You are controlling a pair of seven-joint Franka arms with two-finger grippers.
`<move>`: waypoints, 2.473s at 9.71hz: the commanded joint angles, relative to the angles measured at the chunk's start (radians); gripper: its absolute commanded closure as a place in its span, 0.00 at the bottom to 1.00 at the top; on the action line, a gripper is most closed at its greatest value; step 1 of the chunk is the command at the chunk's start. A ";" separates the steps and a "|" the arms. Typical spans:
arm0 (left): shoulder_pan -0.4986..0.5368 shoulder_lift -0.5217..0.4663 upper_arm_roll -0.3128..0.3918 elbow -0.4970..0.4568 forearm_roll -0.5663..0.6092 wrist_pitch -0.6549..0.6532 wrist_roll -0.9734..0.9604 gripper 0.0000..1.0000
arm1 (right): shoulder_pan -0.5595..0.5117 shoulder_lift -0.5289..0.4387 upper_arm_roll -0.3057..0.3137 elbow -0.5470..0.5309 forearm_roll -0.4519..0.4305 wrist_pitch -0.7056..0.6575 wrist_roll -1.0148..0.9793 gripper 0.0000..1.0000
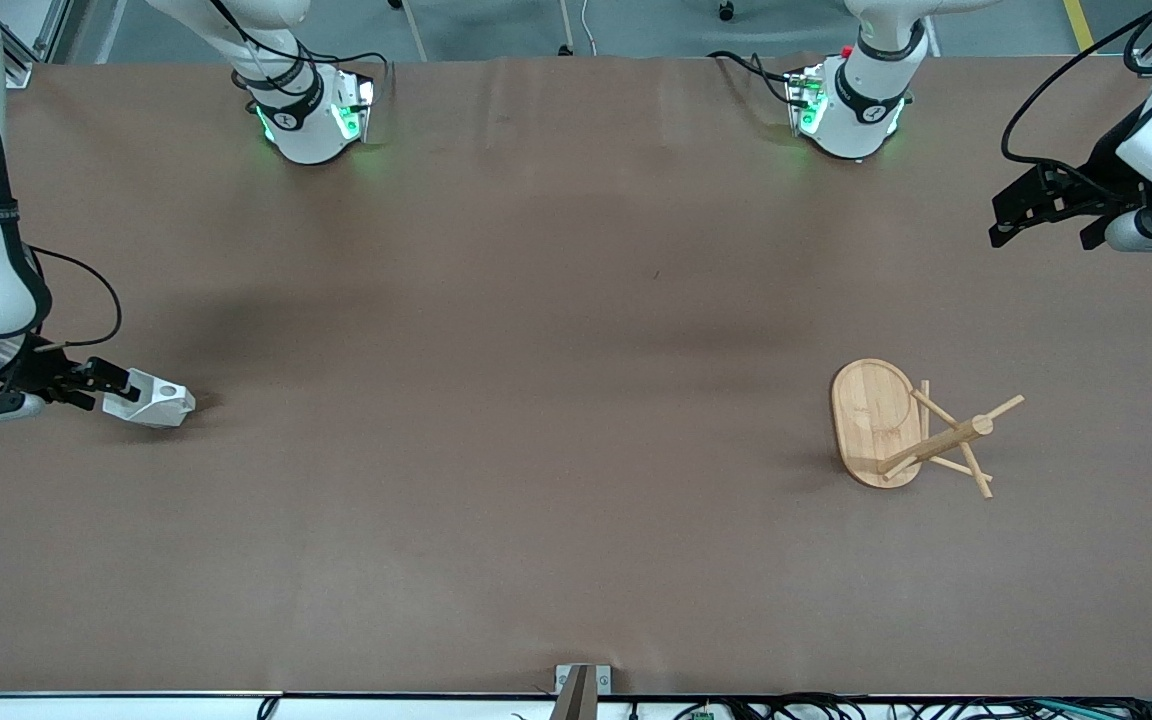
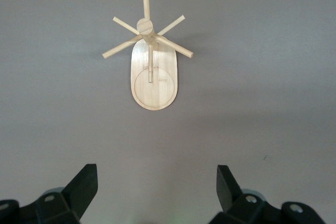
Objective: Hang cup on rack
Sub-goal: 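Grasp the white cup with the right gripper while the left gripper rises, then lift the cup with the right gripper while the left gripper approaches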
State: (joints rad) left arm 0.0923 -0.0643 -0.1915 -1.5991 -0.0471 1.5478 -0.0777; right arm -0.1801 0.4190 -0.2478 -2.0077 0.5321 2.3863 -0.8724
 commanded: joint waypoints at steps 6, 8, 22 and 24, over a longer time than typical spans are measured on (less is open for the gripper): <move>-0.011 0.041 -0.008 -0.012 -0.017 0.005 0.018 0.00 | 0.004 0.000 0.010 -0.019 0.034 0.034 -0.027 0.97; -0.017 0.047 -0.011 -0.012 -0.061 0.009 0.018 0.00 | 0.004 0.000 0.010 -0.019 0.038 0.034 -0.023 0.99; -0.118 0.169 -0.324 -0.065 -0.126 0.349 0.517 0.00 | 0.460 -0.259 0.018 0.223 0.078 -0.510 0.662 1.00; -0.118 0.167 -0.391 -0.096 -0.126 0.429 0.570 0.00 | 0.513 -0.258 0.022 0.231 0.240 -0.510 0.662 1.00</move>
State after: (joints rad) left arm -0.0294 0.0978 -0.5459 -1.6478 -0.1830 1.9292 0.4550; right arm 0.3075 0.1598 -0.2206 -1.7881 0.6925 1.8909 -0.2166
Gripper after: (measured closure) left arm 0.000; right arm 0.960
